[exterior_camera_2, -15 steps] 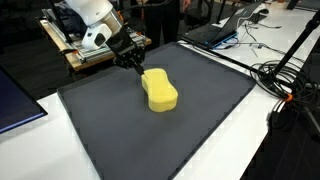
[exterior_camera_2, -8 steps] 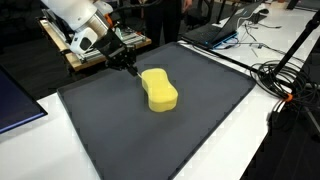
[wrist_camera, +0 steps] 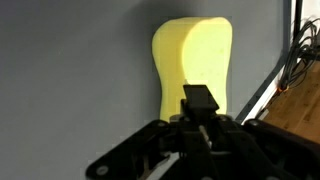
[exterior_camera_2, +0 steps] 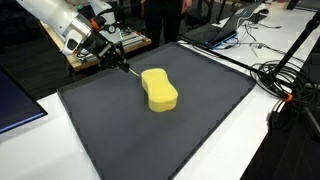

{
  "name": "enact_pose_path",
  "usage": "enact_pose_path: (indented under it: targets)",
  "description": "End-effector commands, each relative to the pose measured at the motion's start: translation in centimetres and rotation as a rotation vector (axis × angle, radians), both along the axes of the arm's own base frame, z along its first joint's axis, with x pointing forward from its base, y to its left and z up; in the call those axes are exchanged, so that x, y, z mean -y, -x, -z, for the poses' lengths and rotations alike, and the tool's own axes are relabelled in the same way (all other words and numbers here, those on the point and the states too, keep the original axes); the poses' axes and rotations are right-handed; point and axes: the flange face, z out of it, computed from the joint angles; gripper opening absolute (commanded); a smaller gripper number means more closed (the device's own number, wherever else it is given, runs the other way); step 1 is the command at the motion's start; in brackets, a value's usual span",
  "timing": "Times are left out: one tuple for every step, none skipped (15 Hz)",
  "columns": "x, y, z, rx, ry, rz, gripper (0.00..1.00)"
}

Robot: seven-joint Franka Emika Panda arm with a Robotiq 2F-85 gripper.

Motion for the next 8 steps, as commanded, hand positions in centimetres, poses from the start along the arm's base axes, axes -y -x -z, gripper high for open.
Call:
enact_pose_path:
  targets:
    - [-2.5,4.7,-0.3,0.096,0.034,0.048,0.03]
    - [-3.0,5.9,-0.4,0.131,0.055,0.087,0.03]
    - [-3.5,6.9,-0.6,0.161,0.077,0.115,0.03]
    - [-4.1,7.7,-0.8,0.188,0.1,0.133,0.03]
    - [-4.9,8.6,-0.9,0.21,0.126,0.14,0.03]
    - [-5.8,9.5,-1.1,0.229,0.155,0.135,0.03]
    - [-6.8,10.2,-1.3,0.243,0.18,0.129,0.03]
    - [-7.7,10.7,-1.6,0.253,0.206,0.121,0.03]
